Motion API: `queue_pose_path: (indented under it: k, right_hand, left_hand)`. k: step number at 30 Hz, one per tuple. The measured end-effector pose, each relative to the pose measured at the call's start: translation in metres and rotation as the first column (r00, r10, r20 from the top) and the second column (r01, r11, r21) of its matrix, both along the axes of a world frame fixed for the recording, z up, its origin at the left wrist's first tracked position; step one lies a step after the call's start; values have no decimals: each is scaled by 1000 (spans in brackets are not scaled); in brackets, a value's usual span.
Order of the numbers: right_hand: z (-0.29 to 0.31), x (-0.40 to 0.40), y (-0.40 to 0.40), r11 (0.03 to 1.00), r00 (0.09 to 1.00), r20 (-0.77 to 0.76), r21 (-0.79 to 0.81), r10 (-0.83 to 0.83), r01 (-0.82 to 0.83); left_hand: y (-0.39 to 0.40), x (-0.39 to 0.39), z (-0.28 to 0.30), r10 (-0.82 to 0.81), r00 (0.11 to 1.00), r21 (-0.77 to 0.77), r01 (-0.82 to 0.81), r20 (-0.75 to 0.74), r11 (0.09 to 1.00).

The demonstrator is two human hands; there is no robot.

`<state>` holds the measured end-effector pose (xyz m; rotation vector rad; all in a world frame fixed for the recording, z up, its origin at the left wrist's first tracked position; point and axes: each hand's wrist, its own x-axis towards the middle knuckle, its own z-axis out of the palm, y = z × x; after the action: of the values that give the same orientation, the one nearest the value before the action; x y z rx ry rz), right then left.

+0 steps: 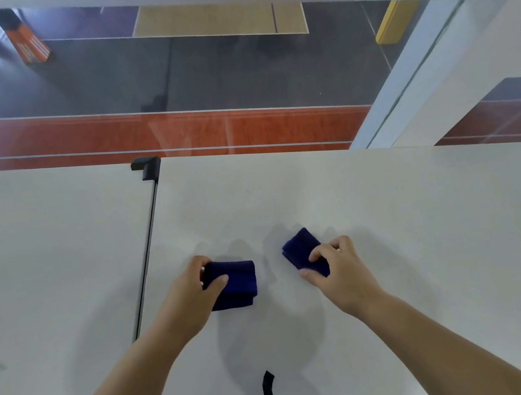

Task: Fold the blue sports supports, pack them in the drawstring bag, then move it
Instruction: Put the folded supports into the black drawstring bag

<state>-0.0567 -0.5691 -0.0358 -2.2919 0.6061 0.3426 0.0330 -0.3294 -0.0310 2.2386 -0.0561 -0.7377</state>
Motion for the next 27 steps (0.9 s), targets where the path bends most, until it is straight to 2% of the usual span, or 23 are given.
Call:
queue_pose_path:
  k: [5,8,11,15,18,22,23,27]
  right_hand:
    - [1,-4,0,991,991,75,79,-111,105]
    - [4,0,2,984,985,45,74,-165,161]
    - [7,3,7,998,992,107,1,-67,67]
    - [23,4,20,986,983,176,144,53,-79]
    - [33,8,35,944,954,201,198,224,-264]
    - [39,18,63,854,866,266,199,424,-480]
    - [38,21,71,836,837,290,168,464,-522]
    - [40,34,97,796,713,377,-134,592,-590]
  left_hand:
    - [4,-4,3,5,1000,-14,-5,21,1000]
    - [7,-5,7,41,999,-19,-40,26,999]
    - [11,-6,13,87,996,-23,-87,30,996]
    - [21,-5,24,153,986,-19,-152,70,988]
    - [30,-5,32,194,975,-41,-191,104,981]
    - [41,-8,44,218,966,-65,-211,138,975]
    - [44,-9,47,218,965,-80,-208,145,975]
    - [58,-14,58,222,962,-150,-199,156,968]
